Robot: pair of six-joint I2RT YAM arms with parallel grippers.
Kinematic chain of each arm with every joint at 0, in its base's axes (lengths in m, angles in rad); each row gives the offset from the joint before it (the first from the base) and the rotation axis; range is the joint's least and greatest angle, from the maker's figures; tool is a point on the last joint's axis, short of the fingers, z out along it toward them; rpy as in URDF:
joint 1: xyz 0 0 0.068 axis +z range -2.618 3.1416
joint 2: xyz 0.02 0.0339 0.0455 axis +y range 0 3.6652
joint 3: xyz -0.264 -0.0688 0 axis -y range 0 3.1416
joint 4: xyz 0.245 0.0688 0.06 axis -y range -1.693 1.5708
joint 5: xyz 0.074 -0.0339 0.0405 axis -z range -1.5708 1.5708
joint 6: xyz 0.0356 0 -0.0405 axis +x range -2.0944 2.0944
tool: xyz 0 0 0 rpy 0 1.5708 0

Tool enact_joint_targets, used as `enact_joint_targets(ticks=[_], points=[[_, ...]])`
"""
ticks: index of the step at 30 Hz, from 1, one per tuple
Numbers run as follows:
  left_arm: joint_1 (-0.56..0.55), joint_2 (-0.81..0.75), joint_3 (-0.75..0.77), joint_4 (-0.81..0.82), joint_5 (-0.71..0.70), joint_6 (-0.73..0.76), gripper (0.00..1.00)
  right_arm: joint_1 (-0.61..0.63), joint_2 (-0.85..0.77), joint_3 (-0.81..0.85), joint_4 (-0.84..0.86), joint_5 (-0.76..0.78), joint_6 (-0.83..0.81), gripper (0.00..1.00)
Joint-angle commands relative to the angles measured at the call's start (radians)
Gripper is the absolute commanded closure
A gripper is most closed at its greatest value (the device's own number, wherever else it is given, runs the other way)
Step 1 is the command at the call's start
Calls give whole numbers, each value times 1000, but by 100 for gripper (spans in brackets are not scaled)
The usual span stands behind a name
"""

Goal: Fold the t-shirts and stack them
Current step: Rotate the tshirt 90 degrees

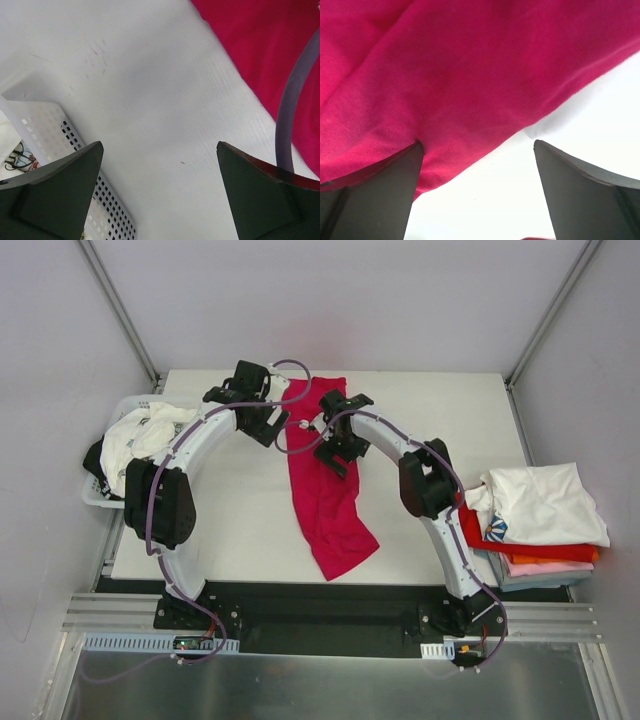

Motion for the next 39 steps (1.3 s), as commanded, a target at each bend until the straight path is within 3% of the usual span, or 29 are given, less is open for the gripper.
enact_joint_targets(ticks=[1,12,19,25,34,39], points=[[-10,-50,-16,-32,14,19,2,-36,63,29,-11,102,4,4],[-11,-50,-19,-32,32,12,2,-88,48,57,-118,122,85,4],[-13,-52,-17,-33,46,3,2,-82,-17,43,-96,81,111,4],[-13,-32,1,-32,59,9,2,34,-158,-98,-10,146,70,4],[-14,148,199,-33,109,10,2,148,-420,-378,125,257,53,4],[-13,195,231,-33,100,25,2,174,-529,-526,87,263,42,4]])
